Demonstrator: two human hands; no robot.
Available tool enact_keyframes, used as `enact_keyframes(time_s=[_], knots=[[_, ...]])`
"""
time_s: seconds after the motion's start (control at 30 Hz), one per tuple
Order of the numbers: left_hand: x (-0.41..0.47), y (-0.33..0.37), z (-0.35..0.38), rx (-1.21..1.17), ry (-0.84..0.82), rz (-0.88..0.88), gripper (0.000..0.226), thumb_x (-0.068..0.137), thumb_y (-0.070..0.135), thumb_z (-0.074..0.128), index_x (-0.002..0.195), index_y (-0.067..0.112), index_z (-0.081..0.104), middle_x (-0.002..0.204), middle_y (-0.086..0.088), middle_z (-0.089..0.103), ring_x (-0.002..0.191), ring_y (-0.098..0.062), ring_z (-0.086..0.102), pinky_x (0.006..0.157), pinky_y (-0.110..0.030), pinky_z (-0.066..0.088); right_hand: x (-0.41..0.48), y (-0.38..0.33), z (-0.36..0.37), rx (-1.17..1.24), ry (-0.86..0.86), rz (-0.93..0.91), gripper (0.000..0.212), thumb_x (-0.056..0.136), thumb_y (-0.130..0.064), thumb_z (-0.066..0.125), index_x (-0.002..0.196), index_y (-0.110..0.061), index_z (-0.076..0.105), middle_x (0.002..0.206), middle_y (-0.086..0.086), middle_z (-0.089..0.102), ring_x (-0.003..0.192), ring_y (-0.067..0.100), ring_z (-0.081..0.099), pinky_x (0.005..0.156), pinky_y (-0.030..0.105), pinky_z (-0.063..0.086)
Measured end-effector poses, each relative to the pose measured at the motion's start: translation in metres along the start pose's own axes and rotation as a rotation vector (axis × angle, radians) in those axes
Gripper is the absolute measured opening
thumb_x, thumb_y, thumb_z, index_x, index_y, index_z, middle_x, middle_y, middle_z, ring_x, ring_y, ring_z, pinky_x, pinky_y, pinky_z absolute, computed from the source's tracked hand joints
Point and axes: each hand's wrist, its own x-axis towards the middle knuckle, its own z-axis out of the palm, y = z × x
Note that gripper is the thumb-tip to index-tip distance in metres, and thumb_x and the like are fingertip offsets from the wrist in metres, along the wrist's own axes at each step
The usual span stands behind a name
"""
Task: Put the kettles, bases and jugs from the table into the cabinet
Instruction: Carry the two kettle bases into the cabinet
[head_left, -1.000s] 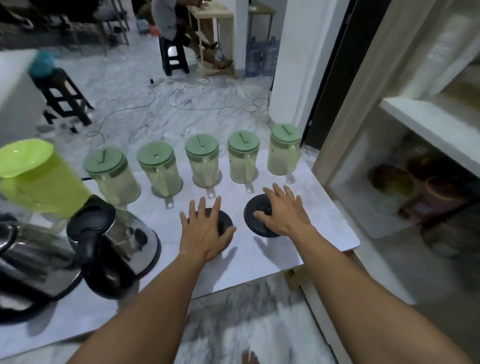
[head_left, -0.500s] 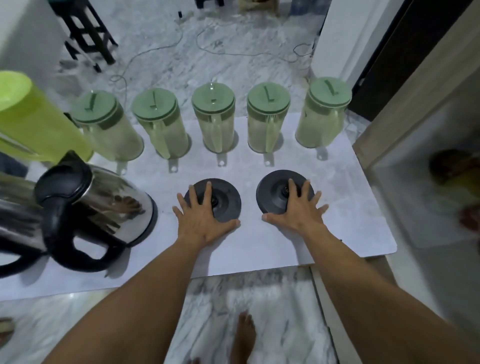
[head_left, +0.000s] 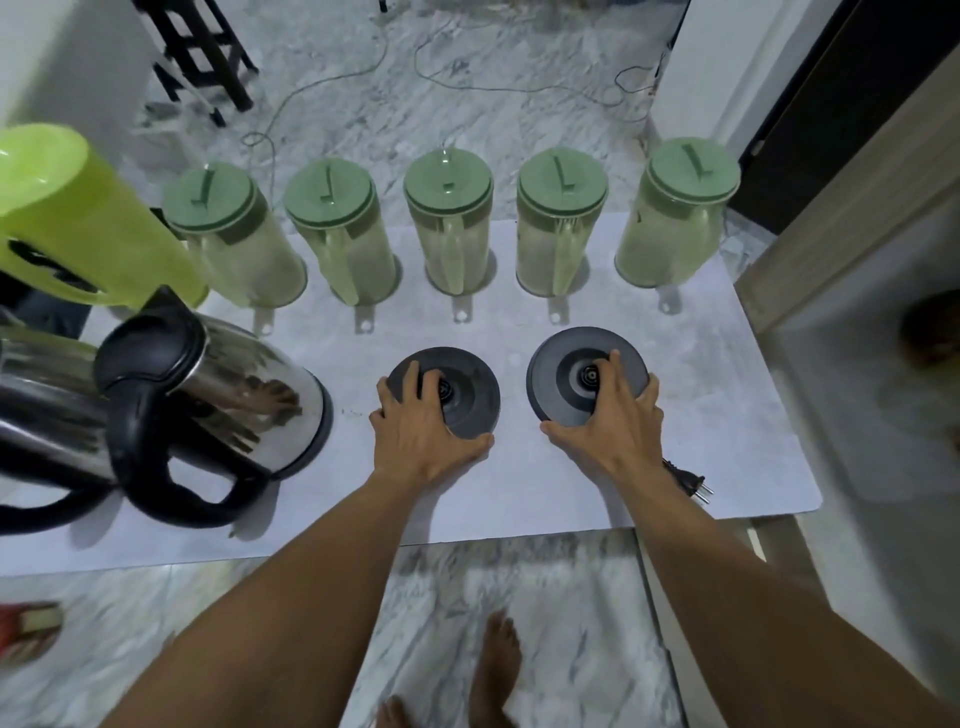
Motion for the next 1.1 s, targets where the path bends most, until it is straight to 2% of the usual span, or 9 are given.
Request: enact_keyframes(time_s=[0.33,0.5,0.6,0.7,0.83,1.0,1.1], knots=[[-0.008,-0.006,-0.013,-0.024,0.041,0.029,0.109,0.056,0.081,0.059,0.145,0.025,0.029,0.162,0.0,0.018,0.145,-0.041,0.012,0.104,-0.056,0.035,-0.009,-0.008,-0.011,0.011,-0.012,0.01,0.111,0.056,-0.064,0.076,0.146,-0.025,0.025,0.166,-0.005,0.021,0.144,0.041,0.017,0.106,0.054,0.039],[-0.017,0.001,-0.032,-0.036,0.071,0.088,0.109,0.056,0.082,0.057,0.144,0.025,0.03,0.162,0.0,0.02,0.142,-0.041,0.017,0.101,-0.056,0.037,-0.024,-0.008,-0.037,0.017,-0.025,0.037,0.114,0.058,-0.068,0.079,0.149,-0.024,0.027,0.169,-0.004,0.014,0.145,0.043,0.017,0.106,0.055,0.038],[-0.019,0.005,-0.052,-0.026,0.062,0.145,0.11,0.057,0.085,0.058,0.144,0.024,0.029,0.162,-0.001,0.019,0.141,-0.043,0.019,0.099,-0.056,0.038,-0.036,-0.011,-0.059,0.004,0.006,0.041,0.114,0.059,-0.072,0.078,0.149,-0.023,0.026,0.167,-0.003,0.02,0.141,0.043,0.023,0.102,0.055,0.04],[-0.024,0.008,-0.071,-0.034,0.069,0.206,0.11,0.057,0.086,0.059,0.143,0.024,0.03,0.161,-0.001,0.02,0.14,-0.042,0.021,0.099,-0.056,0.039,-0.056,-0.015,-0.079,0.021,0.054,0.067,0.111,0.054,-0.075,0.076,0.142,-0.025,0.029,0.154,-0.002,0.038,0.132,0.04,0.031,0.097,0.055,0.044],[-0.038,0.017,-0.103,-0.039,0.063,0.33,0.107,0.057,0.084,0.06,0.141,0.024,0.031,0.159,-0.001,0.023,0.138,-0.042,0.023,0.098,-0.055,0.039,-0.101,-0.021,-0.115,0.029,0.15,0.119,0.089,0.056,-0.068,0.077,0.122,-0.028,0.034,0.13,-0.003,0.05,0.126,0.04,0.037,0.091,0.051,0.046],[-0.059,0.034,-0.142,-0.048,0.055,0.519,0.113,0.054,0.086,0.057,0.143,0.022,0.03,0.152,0.0,0.032,0.136,-0.045,0.027,0.098,-0.057,0.039,-0.174,-0.03,-0.16,-0.007,0.251,0.229,0.091,0.059,-0.071,0.078,0.127,-0.027,0.037,0.133,-0.002,0.053,0.13,0.04,0.039,0.088,0.047,0.047],[-0.082,0.052,-0.167,-0.044,0.051,0.657,0.118,0.054,0.086,0.057,0.146,0.019,0.027,0.15,-0.002,0.035,0.135,-0.046,0.028,0.098,-0.059,0.04,-0.232,-0.033,-0.184,-0.016,0.338,0.314,0.09,0.06,-0.068,0.079,0.129,-0.025,0.039,0.135,-0.003,0.052,0.134,0.043,0.036,0.083,0.044,0.042]])
